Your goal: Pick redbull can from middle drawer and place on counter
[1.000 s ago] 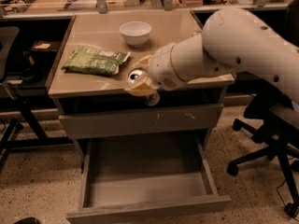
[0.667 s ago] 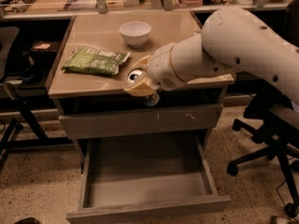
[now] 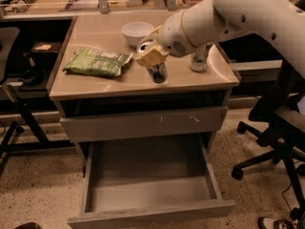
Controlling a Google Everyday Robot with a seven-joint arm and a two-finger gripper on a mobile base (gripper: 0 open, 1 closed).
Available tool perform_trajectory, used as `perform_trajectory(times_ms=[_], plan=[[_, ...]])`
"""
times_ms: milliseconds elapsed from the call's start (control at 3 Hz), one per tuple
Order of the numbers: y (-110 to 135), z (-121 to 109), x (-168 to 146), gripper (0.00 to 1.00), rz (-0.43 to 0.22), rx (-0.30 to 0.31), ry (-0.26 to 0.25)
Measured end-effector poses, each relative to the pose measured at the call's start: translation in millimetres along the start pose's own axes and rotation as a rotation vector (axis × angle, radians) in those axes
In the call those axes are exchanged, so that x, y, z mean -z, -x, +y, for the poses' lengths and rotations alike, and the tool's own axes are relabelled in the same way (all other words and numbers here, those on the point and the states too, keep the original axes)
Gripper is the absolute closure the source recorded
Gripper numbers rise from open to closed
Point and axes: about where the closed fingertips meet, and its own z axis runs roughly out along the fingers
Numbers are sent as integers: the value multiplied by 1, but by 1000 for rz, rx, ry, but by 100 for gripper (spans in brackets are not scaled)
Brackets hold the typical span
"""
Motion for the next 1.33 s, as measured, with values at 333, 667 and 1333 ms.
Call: perform_trajectory(times_ms=[333,667,1333], plan=[[4,-1,2,100,-6,5,-3],[4,-1,2,100,-6,5,-3],[6,-56,5,100,-142,-102,19]])
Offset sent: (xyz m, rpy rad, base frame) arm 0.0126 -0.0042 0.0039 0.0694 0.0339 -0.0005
